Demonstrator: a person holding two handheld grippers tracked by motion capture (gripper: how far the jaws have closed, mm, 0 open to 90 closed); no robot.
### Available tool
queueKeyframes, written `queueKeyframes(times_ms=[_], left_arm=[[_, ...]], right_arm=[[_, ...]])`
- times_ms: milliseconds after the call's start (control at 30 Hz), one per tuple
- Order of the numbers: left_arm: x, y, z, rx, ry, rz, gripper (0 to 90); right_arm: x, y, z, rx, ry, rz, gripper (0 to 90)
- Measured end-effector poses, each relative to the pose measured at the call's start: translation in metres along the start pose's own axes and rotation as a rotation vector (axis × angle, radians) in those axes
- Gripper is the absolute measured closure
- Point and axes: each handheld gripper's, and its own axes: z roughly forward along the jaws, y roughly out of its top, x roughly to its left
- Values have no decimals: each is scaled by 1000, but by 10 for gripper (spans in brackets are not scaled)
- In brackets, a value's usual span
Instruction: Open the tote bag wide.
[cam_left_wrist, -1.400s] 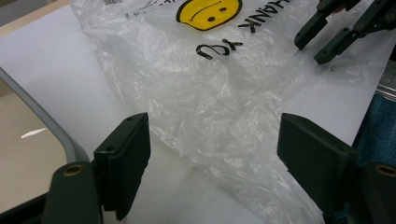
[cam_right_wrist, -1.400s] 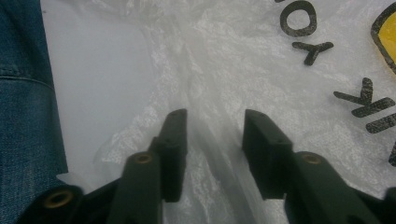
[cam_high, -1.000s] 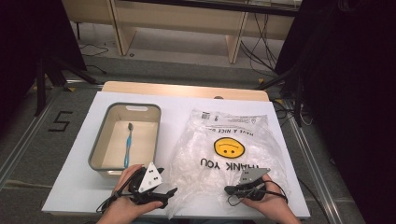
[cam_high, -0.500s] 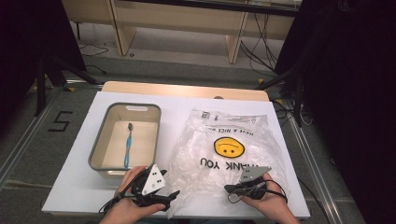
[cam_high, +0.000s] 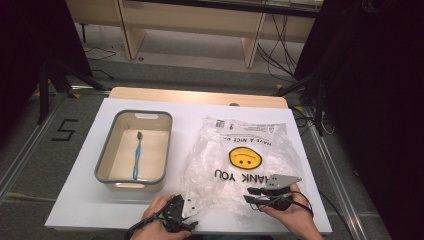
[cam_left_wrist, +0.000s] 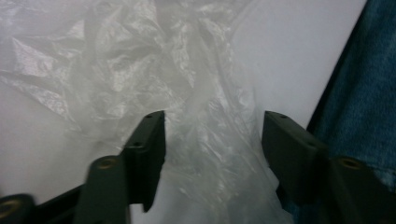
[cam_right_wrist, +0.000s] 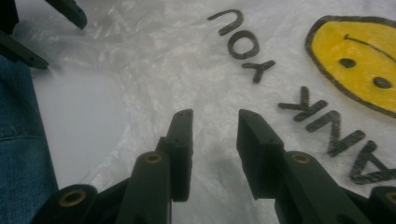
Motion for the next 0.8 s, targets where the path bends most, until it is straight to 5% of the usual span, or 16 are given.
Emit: queueKeyframes(times_ms=[133, 233, 333, 800], left_arm=[[9, 2, 2, 19, -75, -87, 558], [13, 5, 3, 28, -62, -91, 766], [16, 9, 4, 45, -49, -98, 834], [38, 48, 19, 53, 183, -133, 888]], right_arm=[[-3, 0, -4, -19, -25, 20, 660], [-5, 0, -7, -30, -44, 30, 651], [-6, 1, -9, -36, -54, 31, 646], [-11, 3, -16, -71, -146, 54, 590]])
